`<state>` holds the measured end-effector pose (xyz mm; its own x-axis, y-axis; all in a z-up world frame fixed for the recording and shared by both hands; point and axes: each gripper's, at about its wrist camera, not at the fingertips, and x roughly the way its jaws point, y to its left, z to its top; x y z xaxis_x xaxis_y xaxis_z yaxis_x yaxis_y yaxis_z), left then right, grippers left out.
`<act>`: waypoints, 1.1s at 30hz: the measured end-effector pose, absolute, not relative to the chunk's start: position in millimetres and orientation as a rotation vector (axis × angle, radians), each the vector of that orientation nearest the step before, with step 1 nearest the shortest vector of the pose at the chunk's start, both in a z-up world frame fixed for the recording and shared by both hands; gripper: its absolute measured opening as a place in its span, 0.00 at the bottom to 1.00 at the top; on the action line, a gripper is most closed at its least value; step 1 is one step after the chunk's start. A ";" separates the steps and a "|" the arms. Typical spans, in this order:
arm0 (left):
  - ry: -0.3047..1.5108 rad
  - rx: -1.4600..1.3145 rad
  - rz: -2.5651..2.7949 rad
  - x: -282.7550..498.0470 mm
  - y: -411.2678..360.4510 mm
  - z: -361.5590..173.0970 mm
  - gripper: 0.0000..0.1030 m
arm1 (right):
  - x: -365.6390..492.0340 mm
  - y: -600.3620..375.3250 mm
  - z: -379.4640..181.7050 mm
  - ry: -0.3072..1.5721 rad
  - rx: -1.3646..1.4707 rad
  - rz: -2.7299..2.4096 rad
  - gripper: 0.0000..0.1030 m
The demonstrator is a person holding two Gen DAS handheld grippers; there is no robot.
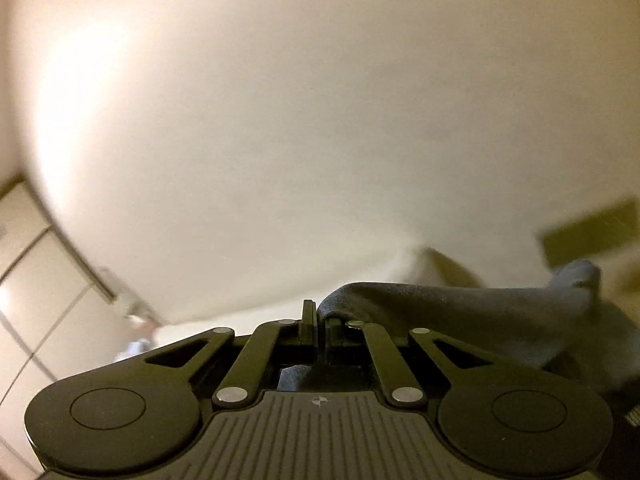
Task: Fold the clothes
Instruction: 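Lift the jeans with both grippers and carry them to the bed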
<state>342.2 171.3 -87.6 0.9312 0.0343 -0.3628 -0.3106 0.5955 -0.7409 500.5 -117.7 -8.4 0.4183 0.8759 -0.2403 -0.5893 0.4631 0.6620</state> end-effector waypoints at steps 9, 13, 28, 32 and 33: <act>0.038 -0.751 0.336 199.7 220.5 40.6 0.07 | 425.2 -29.5 102.4 0.419 0.485 1.288 0.01; -0.119 -0.712 0.391 113.1 233.9 83.8 0.07 | 364.4 9.2 153.0 0.304 0.501 1.466 0.01; -0.515 -0.193 0.827 -244.4 172.8 316.9 0.07 | 103.0 97.7 328.3 0.040 0.690 2.052 0.01; -0.502 -0.138 0.953 -304.5 150.5 338.4 0.07 | 50.3 108.0 318.5 0.144 0.702 2.167 0.01; -0.485 -0.135 0.980 -315.3 148.8 338.5 0.07 | 39.2 111.7 312.4 0.185 0.697 2.187 0.01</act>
